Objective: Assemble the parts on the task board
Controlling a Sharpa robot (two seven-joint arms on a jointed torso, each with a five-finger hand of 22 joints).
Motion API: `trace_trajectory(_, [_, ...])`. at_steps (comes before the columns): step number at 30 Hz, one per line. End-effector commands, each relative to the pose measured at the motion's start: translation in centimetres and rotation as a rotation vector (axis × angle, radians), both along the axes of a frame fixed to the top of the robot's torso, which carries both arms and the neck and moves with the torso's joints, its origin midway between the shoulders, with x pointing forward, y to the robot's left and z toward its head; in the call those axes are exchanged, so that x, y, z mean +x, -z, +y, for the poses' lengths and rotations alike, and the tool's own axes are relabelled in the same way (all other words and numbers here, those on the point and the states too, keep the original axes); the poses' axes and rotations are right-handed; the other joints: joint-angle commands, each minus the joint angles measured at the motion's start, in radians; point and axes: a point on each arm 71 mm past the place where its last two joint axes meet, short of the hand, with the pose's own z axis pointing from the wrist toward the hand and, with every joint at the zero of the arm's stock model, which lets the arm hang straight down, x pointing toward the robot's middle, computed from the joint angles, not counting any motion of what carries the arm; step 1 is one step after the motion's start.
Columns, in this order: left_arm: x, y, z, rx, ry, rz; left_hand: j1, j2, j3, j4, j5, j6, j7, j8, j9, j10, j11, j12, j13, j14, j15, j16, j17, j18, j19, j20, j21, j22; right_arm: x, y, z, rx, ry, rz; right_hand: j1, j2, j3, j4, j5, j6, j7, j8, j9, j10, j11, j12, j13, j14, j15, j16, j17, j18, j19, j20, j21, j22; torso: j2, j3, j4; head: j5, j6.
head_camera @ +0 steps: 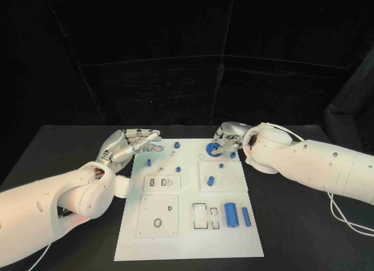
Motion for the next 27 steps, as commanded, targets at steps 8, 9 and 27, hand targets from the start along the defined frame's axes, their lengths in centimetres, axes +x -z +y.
trace_trajectory(8, [0.0,0.0,-0.2,-0.001,0.024,0.003,-0.003,0.011,0.002,-0.003,-0.002,0.0,0.007,-0.006,-0.001,0.0,0.007,-0.007,-0.001,-0.01,0.001,-0.005,0.001,0.006,-0.002,0.006,-0.007,-0.001,-0.1,-0.1,0.1,-0.122,-0.022,-0.057,0.051,0.014,0.054,-0.065,-0.026,0.031,-0.002,0.014,-0.001,0.022,-0.005,0.025,0.126,0.071,0.001,0.006,0.081,-0.017,0.009,-0.002,0.011,0.019,0.0,0.0003,-0.0005,-0.004,-0.004])
trace_trajectory(9, [0.0,0.0,-0.2,-0.001,0.024,0.004,-0.003,0.011,0.002,-0.003,-0.002,0.0,0.007,-0.006,-0.001,0.0,0.007,-0.007,-0.001,-0.01,0.001,-0.005,0.001,0.006,-0.002,0.006,-0.007,-0.001,-0.2,-0.2,0.2,-0.131,-0.027,-0.071,0.054,0.016,0.064,-0.073,-0.03,0.034,-0.002,0.015,-0.001,0.024,-0.005,0.028,0.13,0.071,0.001,0.007,0.082,-0.017,0.01,-0.002,0.012,0.02,0.0,0.0003,-0.0005,-0.004,-0.004])
trace_trajectory(27, [-0.1,0.0,-0.2,0.0,0.026,0.007,-0.003,0.011,0.004,-0.005,-0.002,-0.001,0.008,-0.008,-0.001,-0.001,0.007,-0.01,-0.001,-0.011,0.001,-0.007,0.002,0.006,-0.003,0.007,-0.008,-0.003,-1.6,-1.8,2.8,-0.024,-0.103,-0.223,-0.021,0.025,0.127,-0.069,-0.02,0.099,-0.021,0.03,-0.002,0.046,-0.019,0.057,0.164,0.073,-0.009,0.01,0.09,-0.025,0.027,-0.01,0.034,0.064,-0.001,-0.0012,-0.0001,0.002,-0.004])
